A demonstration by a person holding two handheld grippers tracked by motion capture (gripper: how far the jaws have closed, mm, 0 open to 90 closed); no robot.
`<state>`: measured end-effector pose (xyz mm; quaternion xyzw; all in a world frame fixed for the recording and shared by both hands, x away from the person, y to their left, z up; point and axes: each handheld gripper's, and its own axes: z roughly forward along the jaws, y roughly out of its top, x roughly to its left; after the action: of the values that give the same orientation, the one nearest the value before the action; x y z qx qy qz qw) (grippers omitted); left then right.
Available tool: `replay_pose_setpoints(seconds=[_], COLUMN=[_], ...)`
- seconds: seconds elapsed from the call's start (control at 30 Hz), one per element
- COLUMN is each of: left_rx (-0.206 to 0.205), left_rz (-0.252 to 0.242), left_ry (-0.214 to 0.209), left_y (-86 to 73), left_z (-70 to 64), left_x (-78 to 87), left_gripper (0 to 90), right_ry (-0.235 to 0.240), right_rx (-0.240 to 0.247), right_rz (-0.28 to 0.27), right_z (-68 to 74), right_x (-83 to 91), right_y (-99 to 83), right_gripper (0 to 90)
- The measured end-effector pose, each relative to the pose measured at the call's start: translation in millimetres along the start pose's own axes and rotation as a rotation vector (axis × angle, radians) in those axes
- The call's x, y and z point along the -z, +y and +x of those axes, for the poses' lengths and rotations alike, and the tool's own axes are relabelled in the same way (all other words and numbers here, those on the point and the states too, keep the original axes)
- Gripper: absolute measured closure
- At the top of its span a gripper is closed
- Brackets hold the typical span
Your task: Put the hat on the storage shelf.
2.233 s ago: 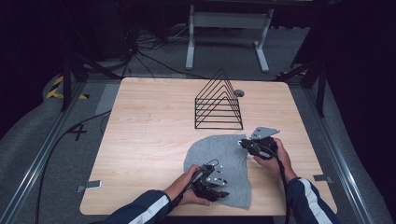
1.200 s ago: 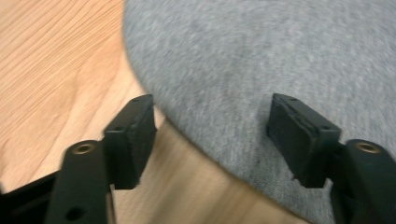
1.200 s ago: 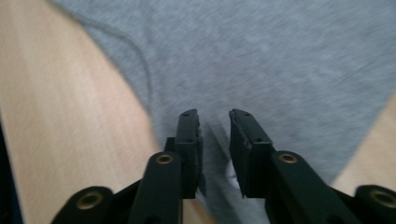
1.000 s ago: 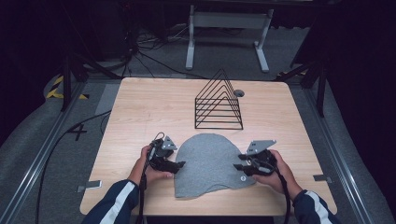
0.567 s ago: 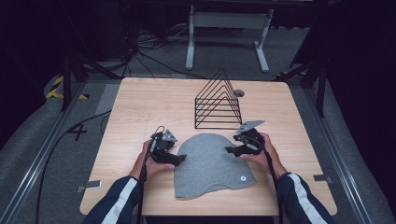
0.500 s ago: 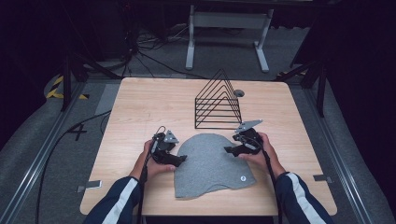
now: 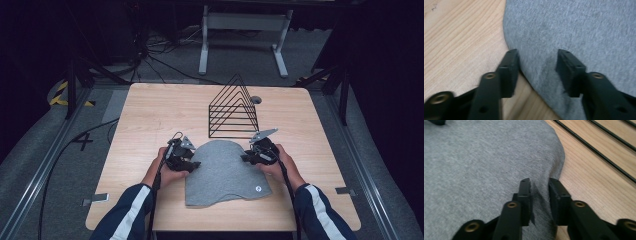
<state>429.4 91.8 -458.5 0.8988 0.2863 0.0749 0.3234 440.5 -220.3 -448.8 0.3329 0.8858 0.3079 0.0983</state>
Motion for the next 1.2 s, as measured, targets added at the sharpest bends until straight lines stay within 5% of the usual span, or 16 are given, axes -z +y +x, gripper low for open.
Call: replay_pose_setpoints(seconds=[0.1, 0.2, 0.33, 0.37, 0.47, 0.53, 0.67, 0.77, 0.87, 0.93, 1.1, 1.2], left_rx=[0.011, 0.002, -0.051, -0.057, -0.051, 0.003, 0.018, 0.014, 0.025, -0.001, -0.032, -0.05], left_rz=[-0.022, 0.009, 0.058, 0.059, 0.036, -0.009, -0.016, -0.022, -0.036, -0.02, 0.015, 0.011], left_ry=[-0.028, -0.133, -0.152, -0.147, -0.056, -0.058, -0.036, -0.019, -0.018, 0.009, -0.021, -0.065], left_y=[0.8, 1.7, 3.5, 3.7, 5.8, 6.0, 6.4, 9.1, 10.5, 13.0, 19.5, 20.1], left_z=[1.7, 0.4, -5.4, -6.3, -6.1, -1.4, 4.0, 6.5, 4.7, -1.4, -9.6, -11.1], left_x=[-2.3, -1.0, 2.3, 2.4, -1.2, -2.8, -7.3, -11.1, -14.0, -14.6, -13.4, -14.2], left_gripper=[69.6, 80.6, 80.6, 77.3, 48.6, 38.4, 32.6, 31.2, 30.8, 32.9, 56.8, 73.4], right_ry=[0.039, 0.082, 0.099, 0.083, 0.026, 0.019, 0.024, 0.002, -0.014, -0.004, 0.0, 0.045], right_rx=[0.001, 0.019, 0.05, 0.053, 0.064, 0.05, 0.015, 0.041, 0.054, 0.063, 0.049, 0.033], right_rz=[0.033, 0.092, 0.144, 0.143, 0.112, 0.044, 0.025, 0.046, 0.052, 0.044, 0.054, 0.033], right_z=[-0.8, 2.3, 9.0, 10.3, 10.5, 6.4, -1.0, 0.4, 4.1, 7.8, 17.2, 17.0], right_x=[2.4, 8.4, 18.6, 20.1, 18.9, 16.4, 3.0, -4.4, -6.9, -5.4, -2.8, -1.6], right_y=[0.5, -1.5, -8.9, -10.9, -10.8, -6.3, 3.4, 5.1, 8.2, 7.2, 7.5, 3.9], right_gripper=[81.3, 79.9, 60.7, 56.8, 43.8, 41.3, 34.2, 30.4, 32.7, 45.0, 63.8, 79.5])
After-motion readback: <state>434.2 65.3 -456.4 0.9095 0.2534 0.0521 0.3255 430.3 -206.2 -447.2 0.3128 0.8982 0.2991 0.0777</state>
